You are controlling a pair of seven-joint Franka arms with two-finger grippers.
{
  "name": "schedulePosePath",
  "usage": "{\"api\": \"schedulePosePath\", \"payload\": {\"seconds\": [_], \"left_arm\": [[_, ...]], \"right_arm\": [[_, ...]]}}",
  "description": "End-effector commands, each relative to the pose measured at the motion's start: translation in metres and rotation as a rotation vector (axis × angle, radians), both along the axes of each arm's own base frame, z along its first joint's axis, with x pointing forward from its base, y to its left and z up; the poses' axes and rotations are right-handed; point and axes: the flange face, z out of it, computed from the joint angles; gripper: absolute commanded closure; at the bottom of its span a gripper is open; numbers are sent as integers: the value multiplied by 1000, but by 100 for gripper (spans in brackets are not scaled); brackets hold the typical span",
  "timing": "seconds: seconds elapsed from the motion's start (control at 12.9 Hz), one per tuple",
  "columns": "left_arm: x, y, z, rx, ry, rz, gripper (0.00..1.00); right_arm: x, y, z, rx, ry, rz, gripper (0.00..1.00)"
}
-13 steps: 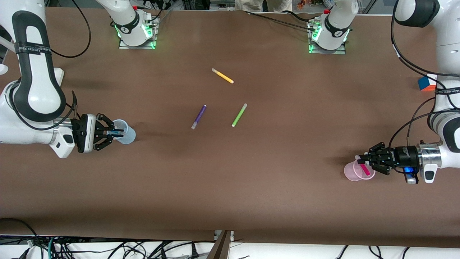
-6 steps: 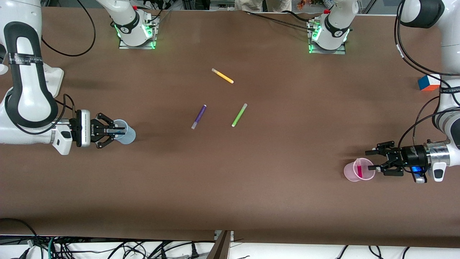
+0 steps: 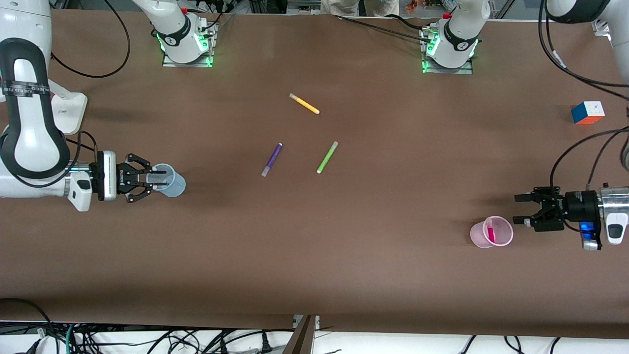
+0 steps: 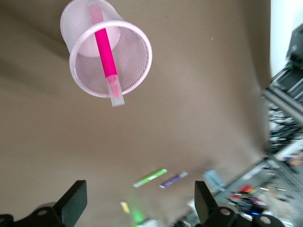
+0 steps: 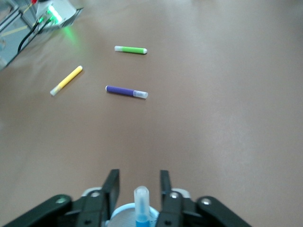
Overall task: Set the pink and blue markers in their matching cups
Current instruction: 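Release the blue marker into the blue cup while the left gripper withdraws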
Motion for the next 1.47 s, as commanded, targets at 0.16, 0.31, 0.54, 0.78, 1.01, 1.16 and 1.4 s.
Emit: {"api": "schedulePosePath", "payload": {"seconds": [0.16,0.31,0.54,0.78,1.01,1.16,1.4], "left_arm": [[-5,-40,59,232,-165,-311,0],[1,-56,83,341,-245,-366,0],[2,-105,117,570,-295,-527,0],[-27,-129,172,619,-275,-602,0],[-58,-134,216,617,-239,-632,0],[-72,-140,235,630,-263,-650,0],[-118,-195,237,715,-314,-713,0]], "right_arm": [[16,9,66,-122,258,-310,0],[27,17,93,-240,370,-465,0],[35,15,123,-394,472,-670,0],[39,12,143,-553,486,-812,0],[36,50,149,-761,568,-998,0],[28,72,172,-821,630,-1194,0],[4,74,213,-897,613,-1291,0]]}}
